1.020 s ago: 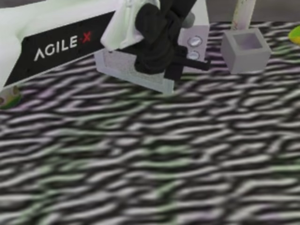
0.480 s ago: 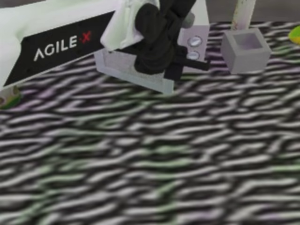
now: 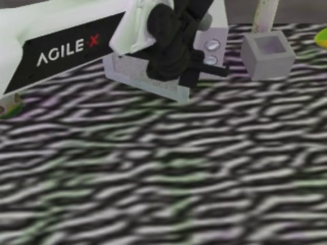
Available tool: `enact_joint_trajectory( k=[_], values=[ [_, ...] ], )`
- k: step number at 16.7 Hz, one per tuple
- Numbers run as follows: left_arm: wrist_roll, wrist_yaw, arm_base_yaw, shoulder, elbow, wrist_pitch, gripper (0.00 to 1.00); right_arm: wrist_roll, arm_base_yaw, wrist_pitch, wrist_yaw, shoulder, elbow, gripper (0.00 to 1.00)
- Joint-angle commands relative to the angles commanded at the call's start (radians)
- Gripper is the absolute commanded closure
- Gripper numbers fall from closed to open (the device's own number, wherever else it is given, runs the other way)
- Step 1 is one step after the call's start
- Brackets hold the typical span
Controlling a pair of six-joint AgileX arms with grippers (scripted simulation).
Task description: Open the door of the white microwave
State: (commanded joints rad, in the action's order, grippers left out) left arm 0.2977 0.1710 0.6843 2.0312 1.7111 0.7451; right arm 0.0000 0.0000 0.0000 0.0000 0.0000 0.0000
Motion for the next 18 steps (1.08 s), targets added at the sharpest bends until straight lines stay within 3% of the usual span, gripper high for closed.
enact_joint_trajectory(
  k=[9, 18],
  values=[
    [-0.062, -0.034, -0.012, -0.049, -0.072, -0.033, 1.0, 0.0, 0.0, 0.0, 0.0, 0.0, 0.0, 0.0],
    [-0.063, -0.034, -0.012, -0.049, -0.072, -0.033, 1.0, 0.0, 0.0, 0.0, 0.0, 0.0, 0.0, 0.0]
  ],
)
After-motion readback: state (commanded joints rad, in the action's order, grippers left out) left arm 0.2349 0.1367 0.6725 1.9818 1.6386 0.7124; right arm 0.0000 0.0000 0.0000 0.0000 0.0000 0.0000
